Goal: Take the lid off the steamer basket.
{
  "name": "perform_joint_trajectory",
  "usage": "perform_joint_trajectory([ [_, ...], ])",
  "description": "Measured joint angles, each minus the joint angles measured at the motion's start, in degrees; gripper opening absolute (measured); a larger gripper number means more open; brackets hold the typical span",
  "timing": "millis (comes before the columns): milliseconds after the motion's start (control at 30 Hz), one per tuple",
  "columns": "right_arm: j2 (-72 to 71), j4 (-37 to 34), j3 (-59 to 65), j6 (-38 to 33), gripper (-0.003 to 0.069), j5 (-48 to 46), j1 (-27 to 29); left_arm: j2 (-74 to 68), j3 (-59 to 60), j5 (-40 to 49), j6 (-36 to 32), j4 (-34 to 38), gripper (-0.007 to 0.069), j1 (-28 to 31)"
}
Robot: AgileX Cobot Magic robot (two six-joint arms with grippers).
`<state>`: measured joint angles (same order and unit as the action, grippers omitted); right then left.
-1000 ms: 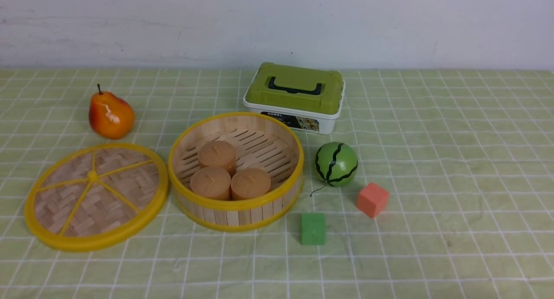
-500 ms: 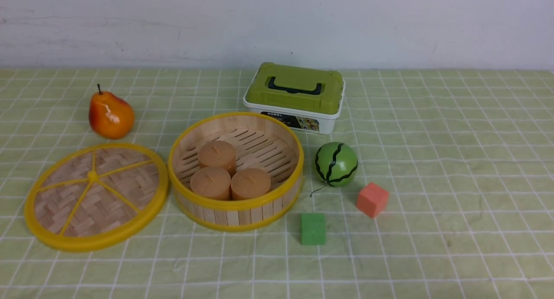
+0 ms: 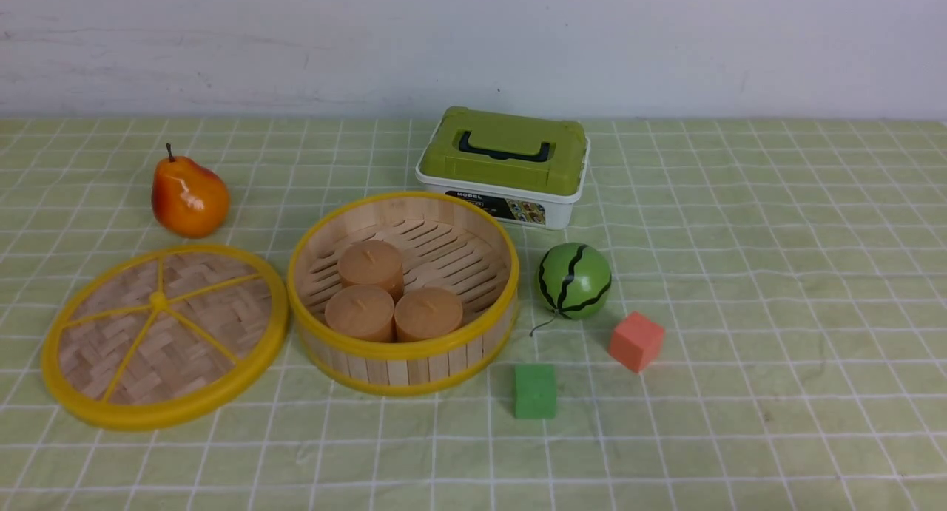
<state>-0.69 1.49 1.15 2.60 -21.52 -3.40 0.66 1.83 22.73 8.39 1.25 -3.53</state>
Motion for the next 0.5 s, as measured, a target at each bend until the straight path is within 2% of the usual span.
perform_joint_trajectory([
  [500,0.0,0.0,0.0,0.0,0.0241,0.0,0.0,0.0,0.0,0.0,0.0,0.0,0.0007,0.0],
])
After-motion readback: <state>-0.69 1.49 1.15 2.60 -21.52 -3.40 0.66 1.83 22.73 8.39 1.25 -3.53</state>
